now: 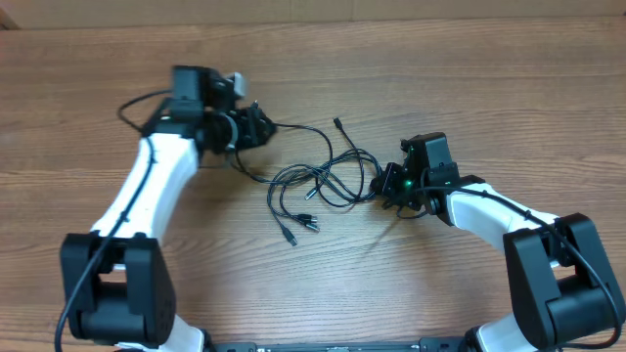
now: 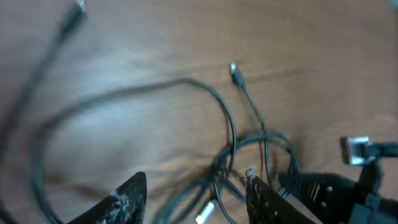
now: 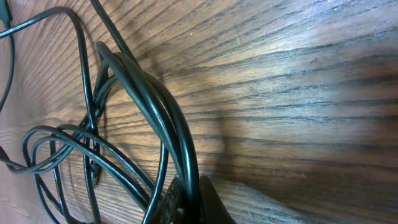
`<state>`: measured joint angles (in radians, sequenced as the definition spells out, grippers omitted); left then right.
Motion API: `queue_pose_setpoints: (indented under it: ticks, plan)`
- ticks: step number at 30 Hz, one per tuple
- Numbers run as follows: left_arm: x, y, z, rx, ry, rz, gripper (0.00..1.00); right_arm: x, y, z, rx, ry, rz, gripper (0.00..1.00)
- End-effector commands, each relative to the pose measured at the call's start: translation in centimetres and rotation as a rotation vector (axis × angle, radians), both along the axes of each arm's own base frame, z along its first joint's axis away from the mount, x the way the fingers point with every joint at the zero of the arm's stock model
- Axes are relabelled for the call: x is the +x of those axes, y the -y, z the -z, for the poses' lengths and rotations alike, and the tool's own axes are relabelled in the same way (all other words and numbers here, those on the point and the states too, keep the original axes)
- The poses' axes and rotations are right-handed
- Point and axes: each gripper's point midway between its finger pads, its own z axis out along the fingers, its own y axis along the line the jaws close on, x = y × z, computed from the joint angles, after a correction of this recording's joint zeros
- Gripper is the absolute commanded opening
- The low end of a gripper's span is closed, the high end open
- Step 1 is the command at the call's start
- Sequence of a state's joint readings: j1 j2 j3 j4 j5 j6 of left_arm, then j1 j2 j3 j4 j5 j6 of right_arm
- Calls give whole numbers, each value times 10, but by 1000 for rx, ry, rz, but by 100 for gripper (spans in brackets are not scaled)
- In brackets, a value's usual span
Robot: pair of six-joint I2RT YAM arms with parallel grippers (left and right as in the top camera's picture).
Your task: Untangle cables
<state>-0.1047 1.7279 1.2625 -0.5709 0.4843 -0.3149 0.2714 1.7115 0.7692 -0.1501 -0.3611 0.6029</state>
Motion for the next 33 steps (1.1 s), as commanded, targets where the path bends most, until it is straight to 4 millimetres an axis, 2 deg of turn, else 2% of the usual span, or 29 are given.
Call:
queue_pose_setpoints:
  ticks: [1,4,6,8,10,14,15,17,18,21,26,28,30,33]
  plan:
    - [8,18,-24,148,15,-62,53,-3,2,6,-10,-12,8,4]
    - [9,30,-42,260,38,-65,52,-3,2,6,-10,-12,8,4]
    - [11,40,-45,298,57,-78,41,-3,2,6,-10,-12,8,4]
    - [12,55,-36,324,63,-85,29,-3,2,6,-9,-13,7,4]
    - [11,69,-20,345,50,-68,26,-4,3,6,-11,-15,7,4]
    - [10,89,14,357,-1,-42,30,-4,3,6,-11,-15,7,4]
    - [13,98,31,349,-18,-28,40,-4,3,6,-12,-13,4,5]
    - [17,108,42,320,-21,-11,47,-4,3,6,-13,-13,4,4]
    - [17,113,47,304,-29,2,45,-4,3,6,-13,-13,4,4]
    - [17,117,68,300,-62,16,34,-4,3,6,-13,-14,4,4]
    - [18,123,103,297,-108,35,34,-3,3,6,-12,-12,4,4]
    - [15,122,113,301,-132,32,38,-3,3,6,-12,-13,4,4]
    - [15,122,119,308,-142,33,47,-3,3,6,-12,-13,4,4]
    - [15,122,120,306,-139,34,48,-3,3,6,-12,-13,4,4]
